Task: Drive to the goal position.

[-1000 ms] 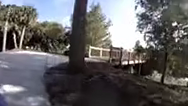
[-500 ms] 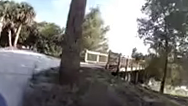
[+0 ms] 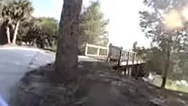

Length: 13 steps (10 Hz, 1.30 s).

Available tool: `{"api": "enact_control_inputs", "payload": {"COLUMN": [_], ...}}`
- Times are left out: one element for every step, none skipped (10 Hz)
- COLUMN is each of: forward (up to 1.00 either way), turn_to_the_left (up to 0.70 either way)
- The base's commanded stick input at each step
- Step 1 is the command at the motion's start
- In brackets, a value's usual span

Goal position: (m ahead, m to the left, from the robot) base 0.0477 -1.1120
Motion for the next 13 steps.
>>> {"api": "enact_control_inputs", "payload": {"forward": [0.0, 0.0, 0.0, 0.0, 0.0, 0.0, 0.0, 0.0, 0.0, 0.0, 0.0, 0.0, 0.0], "turn_to_the_left": [0.0, 0.0, 0.0, 0.0, -0.01, -0.45, -0.45, -0.45, -0.45, -0.45, -0.45, -0.45, -0.45]}}
